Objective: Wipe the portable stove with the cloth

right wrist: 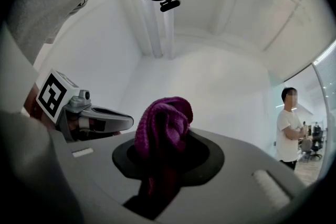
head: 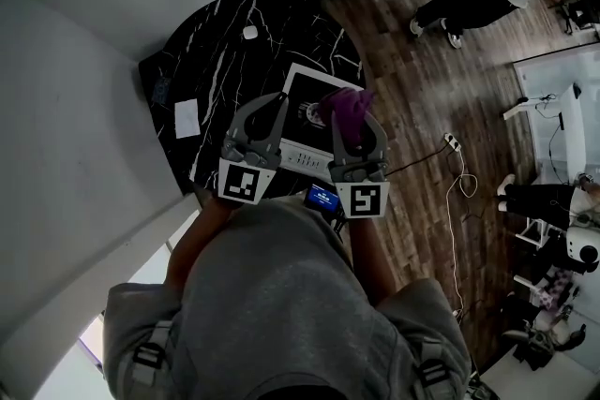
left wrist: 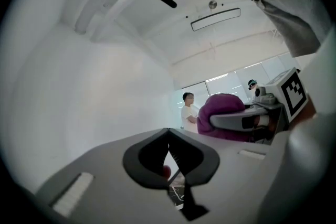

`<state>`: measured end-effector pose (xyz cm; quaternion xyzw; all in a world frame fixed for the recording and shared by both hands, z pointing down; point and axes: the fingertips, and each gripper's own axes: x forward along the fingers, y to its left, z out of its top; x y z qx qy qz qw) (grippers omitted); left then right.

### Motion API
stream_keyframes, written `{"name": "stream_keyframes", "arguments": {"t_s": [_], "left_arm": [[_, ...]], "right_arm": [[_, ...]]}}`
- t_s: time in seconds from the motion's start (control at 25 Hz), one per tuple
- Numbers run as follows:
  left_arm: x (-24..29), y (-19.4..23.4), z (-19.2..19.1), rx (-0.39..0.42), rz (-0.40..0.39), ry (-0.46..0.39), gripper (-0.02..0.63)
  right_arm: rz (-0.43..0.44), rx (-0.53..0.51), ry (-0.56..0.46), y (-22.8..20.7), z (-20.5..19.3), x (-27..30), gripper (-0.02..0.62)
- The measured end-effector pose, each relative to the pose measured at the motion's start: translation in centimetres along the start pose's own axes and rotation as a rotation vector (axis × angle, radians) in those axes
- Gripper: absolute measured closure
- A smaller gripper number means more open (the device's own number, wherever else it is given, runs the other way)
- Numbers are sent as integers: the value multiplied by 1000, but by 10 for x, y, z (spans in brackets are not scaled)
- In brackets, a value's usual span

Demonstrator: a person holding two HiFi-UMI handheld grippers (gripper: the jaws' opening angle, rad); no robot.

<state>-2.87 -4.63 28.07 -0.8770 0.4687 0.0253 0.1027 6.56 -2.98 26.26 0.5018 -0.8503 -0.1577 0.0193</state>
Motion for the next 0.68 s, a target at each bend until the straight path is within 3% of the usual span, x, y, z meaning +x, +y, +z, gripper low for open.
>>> {"name": "stream_keyframes", "arguments": {"t_s": [0.08, 0.2, 0.4, 0.56, 0.68], "left_arm": [[-4, -2, -10, -56, 13, 54, 607], [-3, -3, -2, -7, 4, 10, 607], [-8, -6, -17, -91, 19, 82, 607], [-9, -9, 2, 26, -6, -20, 607], [-11, -13, 11, 64, -15, -57, 608]], "right_arm": [[-2, 4, 11, 0, -2, -2, 479], [-7, 4, 26, -1, -6, -5, 477], [-8, 18, 51, -1, -10, -8, 479], [4, 10, 41, 3, -7, -10, 479], [5, 8, 31, 5, -2, -13, 479]]}}
